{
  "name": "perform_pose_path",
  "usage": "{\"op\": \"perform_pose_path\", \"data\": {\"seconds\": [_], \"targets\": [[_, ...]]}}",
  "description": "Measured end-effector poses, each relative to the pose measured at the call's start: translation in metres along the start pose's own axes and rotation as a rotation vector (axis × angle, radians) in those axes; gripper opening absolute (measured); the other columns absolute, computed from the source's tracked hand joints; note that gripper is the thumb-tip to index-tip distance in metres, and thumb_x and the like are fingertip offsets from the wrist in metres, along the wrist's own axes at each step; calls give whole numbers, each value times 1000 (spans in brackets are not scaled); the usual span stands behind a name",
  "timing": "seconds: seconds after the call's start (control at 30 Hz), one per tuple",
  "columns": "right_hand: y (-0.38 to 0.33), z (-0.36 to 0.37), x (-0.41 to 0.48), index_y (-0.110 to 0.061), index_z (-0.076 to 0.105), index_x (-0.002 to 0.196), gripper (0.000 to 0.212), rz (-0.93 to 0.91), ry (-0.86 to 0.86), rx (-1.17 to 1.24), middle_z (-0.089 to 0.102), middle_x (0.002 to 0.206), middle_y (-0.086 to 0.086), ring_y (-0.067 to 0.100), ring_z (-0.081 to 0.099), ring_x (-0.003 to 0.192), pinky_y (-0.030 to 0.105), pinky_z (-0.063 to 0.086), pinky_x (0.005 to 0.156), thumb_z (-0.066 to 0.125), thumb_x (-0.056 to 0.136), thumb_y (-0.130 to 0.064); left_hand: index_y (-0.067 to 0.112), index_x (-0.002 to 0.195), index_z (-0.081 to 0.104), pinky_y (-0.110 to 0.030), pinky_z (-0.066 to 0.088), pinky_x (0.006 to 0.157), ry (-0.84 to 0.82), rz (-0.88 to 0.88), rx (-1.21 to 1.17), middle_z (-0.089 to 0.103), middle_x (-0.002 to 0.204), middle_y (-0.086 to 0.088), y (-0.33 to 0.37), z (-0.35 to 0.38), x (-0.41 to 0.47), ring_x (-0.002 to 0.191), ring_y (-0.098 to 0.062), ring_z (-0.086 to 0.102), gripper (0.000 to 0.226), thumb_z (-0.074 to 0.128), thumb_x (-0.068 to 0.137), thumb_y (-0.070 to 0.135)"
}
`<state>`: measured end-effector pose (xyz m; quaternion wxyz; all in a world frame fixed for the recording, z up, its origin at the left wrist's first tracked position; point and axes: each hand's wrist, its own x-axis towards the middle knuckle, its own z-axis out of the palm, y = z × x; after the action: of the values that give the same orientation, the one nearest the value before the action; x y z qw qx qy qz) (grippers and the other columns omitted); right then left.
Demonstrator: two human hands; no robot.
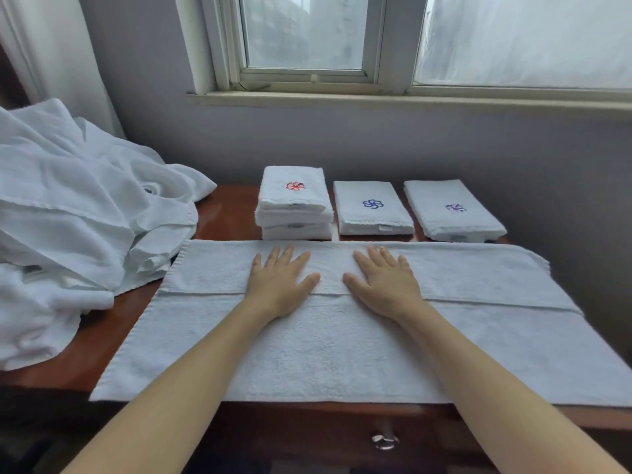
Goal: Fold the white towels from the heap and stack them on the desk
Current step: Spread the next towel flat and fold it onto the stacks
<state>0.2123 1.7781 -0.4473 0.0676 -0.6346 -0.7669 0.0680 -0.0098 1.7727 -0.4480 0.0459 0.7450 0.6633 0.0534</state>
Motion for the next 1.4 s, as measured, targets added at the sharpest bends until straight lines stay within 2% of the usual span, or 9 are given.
{"op": "perform_pose_path", "data": {"seconds": [0.3, 0.47, 0.6, 0.73, 0.83, 0.9, 1.07, 1.2, 1.4], "targets": [[-22, -11, -50, -21, 54, 140, 46, -236, 177, 300, 51, 145, 1, 21, 44, 135, 38, 34, 112, 57, 95, -32, 32, 152, 31, -38, 5, 123, 35, 96, -149, 16, 164, 2, -23, -14, -71, 151, -13, 9, 52, 38, 102, 45], [-69, -4, -98, -29, 56, 137, 42, -453, 37, 302, 47, 148, -6, 12, 41, 135, 29, 30, 112, 56, 97, -41, 39, 153, 26, -31, 0, 122, -73, 150, -156, 7, 164, 11, -53, -22, -133, 149, -2, -1, 60, 39, 98, 58], [-93, 1, -128, -38, 51, 138, 51, -579, -72, 345, 41, 150, -14, 3, 31, 138, 26, 21, 112, 59, 90, -53, 50, 151, 21, -23, -5, 118, -125, 214, -226, 0, 158, 28, -74, -24, -182, 139, 18, -12, 93, 52, 71, 86], [-100, 6, -140, -38, 48, 134, 63, -647, -103, 232, 39, 150, -15, 5, 24, 143, 34, 9, 119, 69, 76, -54, 46, 151, 22, -26, 1, 121, -14, 242, -103, 4, 156, 28, -83, -15, -211, 147, 6, -2, 94, 73, 72, 57], [-101, 7, -145, -42, 43, 117, 51, -608, -84, 191, 47, 137, -17, 12, 41, 128, 30, 21, 115, 70, 74, -36, 41, 130, 49, -30, 36, 110, 149, 224, -218, 39, 142, 26, -85, -15, -223, 135, -1, 37, 64, 70, 74, 17], [-101, 2, -149, -46, 40, 101, 41, -551, -97, 210, 54, 127, -17, 16, 51, 114, 29, 41, 99, 67, 75, -30, 43, 111, 54, -26, 45, 94, 180, 207, -283, 49, 124, 29, -85, -20, -229, 118, 3, 50, 50, 65, 73, 12], [-96, -19, -147, -39, 57, 81, 10, -460, -9, 272, 66, 98, -17, 10, 62, 95, 27, 50, 75, 63, 80, -31, 45, 87, 59, -24, 43, 74, 235, 76, -323, 63, 95, 30, -91, -38, -220, 90, 9, 57, 17, 62, 89, 28], [-86, -31, -135, -38, 66, 84, 6, -306, 150, 259, 59, 72, -22, 4, 57, 76, 21, 40, 59, 60, 86, -37, 37, 102, 63, -30, 43, 75, 344, 3, -321, 65, 94, 22, -89, -48, -198, 94, -7, 60, 13, 50, 100, 37], [-82, -34, -96, -29, 69, 98, 14, -238, 348, 293, 67, 89, -11, 15, 62, 86, 27, 38, 64, 54, 96, -30, 25, 104, 61, -30, 31, 66, 495, -70, -265, 61, 91, 12, -74, -50, -152, 91, -19, 61, 17, 45, 102, 30]]}}
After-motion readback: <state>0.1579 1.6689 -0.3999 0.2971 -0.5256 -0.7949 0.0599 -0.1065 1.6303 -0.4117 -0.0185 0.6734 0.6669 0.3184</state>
